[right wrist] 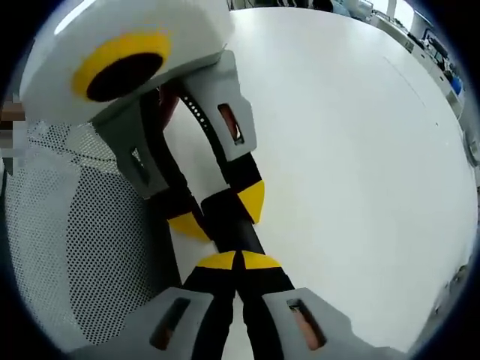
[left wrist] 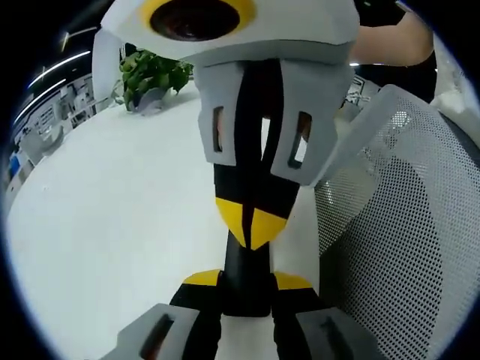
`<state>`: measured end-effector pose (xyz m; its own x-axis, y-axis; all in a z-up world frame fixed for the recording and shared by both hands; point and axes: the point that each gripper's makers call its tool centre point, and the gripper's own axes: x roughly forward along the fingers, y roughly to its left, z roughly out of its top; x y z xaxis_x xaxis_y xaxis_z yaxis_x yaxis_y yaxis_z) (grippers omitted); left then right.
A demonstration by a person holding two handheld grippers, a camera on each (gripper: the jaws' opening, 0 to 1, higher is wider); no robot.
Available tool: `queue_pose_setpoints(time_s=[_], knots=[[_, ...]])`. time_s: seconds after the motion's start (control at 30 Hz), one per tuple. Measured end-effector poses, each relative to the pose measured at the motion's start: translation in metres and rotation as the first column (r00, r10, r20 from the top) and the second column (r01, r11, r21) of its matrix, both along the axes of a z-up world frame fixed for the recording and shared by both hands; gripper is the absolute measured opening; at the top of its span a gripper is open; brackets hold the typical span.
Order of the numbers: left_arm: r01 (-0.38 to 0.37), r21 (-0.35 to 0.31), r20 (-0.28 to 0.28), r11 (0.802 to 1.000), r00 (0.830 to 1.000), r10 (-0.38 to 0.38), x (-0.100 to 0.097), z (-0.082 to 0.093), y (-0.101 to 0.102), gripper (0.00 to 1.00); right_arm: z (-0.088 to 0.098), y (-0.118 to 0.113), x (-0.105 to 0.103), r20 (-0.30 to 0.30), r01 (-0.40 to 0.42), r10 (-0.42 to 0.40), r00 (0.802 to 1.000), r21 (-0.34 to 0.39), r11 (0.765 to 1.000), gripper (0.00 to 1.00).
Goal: Press the specified remote control buttons in sequence, fully releasing each button before pressing the next.
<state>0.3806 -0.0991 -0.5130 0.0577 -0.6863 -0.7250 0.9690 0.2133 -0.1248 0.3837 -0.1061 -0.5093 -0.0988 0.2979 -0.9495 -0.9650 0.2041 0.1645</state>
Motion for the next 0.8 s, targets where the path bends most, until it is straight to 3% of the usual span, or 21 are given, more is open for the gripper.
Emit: queue_pose_setpoints(time_s=[0.2,0.63,0.8], knots=[[0.003,0.002,0.003,1.000,1.000,-0.003,0.0000,-0.0003,0.0000,0.25,-0.0026,-0.0004,-0.0010,0.033,-0.043,0.043,0.999,-0.014,0.999,0.00],[-0.003,-0.004,-0.004,1.000,1.000,0.003,0.0000,0.0000,0.0000,0.25,-0.0022,-0.0002,0.0007,-0.032,0.034,-0.035,0.999,-0.028,0.999,0.00],[-0.003,-0.005,-0.003,1.000,1.000,0.003,-0.0002,0.0002,0.0000,0.25,-0.0021,-0.0004,-0.0010,-0.022,0.013,-0.014,1.000,-0.035,0.999,0.00]])
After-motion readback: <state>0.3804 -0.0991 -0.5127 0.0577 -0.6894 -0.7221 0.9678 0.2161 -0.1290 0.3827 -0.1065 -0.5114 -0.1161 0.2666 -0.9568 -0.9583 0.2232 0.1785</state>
